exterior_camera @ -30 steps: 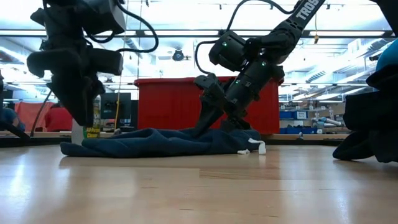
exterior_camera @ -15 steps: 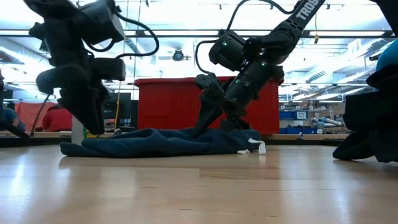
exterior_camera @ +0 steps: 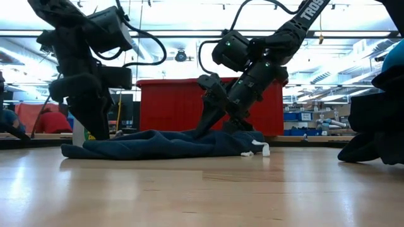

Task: Fold laundry
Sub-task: Fold the dark blue shorts

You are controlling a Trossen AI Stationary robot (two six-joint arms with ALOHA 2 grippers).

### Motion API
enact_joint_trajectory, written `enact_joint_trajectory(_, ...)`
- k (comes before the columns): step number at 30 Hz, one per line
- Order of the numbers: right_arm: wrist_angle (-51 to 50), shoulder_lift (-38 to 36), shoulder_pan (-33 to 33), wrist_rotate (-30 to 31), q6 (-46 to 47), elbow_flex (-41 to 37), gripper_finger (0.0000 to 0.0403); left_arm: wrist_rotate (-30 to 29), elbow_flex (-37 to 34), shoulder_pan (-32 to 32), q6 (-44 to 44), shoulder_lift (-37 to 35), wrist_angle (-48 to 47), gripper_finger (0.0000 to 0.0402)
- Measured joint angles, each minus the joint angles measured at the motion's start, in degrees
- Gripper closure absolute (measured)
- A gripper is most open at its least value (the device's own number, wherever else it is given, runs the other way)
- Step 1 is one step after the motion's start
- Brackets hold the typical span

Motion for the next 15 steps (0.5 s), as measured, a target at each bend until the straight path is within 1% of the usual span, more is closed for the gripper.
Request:
enact_joint_trajectory(2, 0.07, 0.0, 0.0, 0.1, 0.14, 0.0, 0.0157, 0.02, -0.02, -0.03, -0.27, 0.07, -0.42, 0.0262)
enact_joint_trajectory(4, 0.11, 0.0, 0.0, 0.1, 0.16, 0.0, 0.0157, 0.05, -0.02, -0.03, -0.66, 0.32, -0.51, 0.0284)
enact_joint_trajectory(10, 0.26, 0.0, 0.0, 0.1, 0.16, 0.0, 0.0157, 3.27, -0.04, -0.03, -1.83, 0.99, -0.67, 0.0381)
enact_joint_trajectory(12, 0.26, 0.0, 0.0, 0.1, 0.16, 0.0, 0.0157, 4.59, 0.0, -0.03, -3.59, 0.97, 0.02, 0.0394)
enact_joint_trajectory(15, 0.25, 0.0, 0.0, 0.09, 0.23, 0.0, 0.0157, 5.66, 0.94, -0.07, -4.85, 0.43, -0.71, 0.0396)
